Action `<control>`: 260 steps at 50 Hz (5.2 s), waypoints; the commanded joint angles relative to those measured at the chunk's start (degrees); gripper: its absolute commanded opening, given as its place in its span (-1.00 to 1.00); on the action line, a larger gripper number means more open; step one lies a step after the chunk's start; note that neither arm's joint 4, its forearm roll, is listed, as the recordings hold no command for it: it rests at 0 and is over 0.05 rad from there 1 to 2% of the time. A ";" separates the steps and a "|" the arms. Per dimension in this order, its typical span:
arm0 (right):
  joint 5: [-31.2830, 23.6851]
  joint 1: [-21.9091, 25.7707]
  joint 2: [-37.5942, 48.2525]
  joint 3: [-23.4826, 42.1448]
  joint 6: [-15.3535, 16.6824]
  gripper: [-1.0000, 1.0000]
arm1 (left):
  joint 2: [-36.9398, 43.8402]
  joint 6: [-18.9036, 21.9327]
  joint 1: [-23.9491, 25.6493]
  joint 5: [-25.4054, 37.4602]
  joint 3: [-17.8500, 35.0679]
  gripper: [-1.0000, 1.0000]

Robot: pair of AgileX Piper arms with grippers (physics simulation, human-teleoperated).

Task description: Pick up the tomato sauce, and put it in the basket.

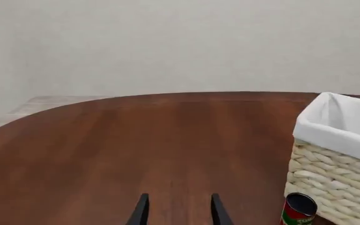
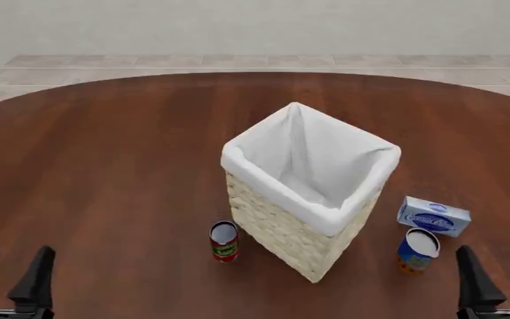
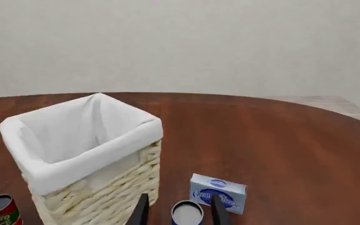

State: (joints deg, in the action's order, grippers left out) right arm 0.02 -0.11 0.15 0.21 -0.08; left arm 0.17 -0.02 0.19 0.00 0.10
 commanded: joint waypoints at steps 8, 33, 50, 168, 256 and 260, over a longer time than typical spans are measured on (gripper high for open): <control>0.09 0.74 0.46 0.03 -0.06 1.00 | 3.02 0.13 1.47 -0.83 3.55 1.00; -0.13 1.06 0.18 -0.10 -0.17 1.00 | 31.89 7.68 19.61 -2.92 23.68 1.00; -0.25 1.44 0.18 -0.14 0.13 1.00 | 46.28 10.38 26.84 5.35 33.35 1.00; -0.84 1.91 0.18 -0.18 1.47 1.00 | 82.99 3.68 37.79 -3.80 38.11 1.00; -0.20 2.06 1.01 -0.20 2.04 1.00 | 98.61 3.01 36.37 -15.48 36.62 1.00; 0.01 2.07 1.20 -0.20 1.99 1.00 | 99.21 2.88 36.32 -15.95 36.44 1.00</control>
State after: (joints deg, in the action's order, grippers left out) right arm -0.44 1.97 0.87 0.02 1.91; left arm 97.84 3.19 36.46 -14.98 36.58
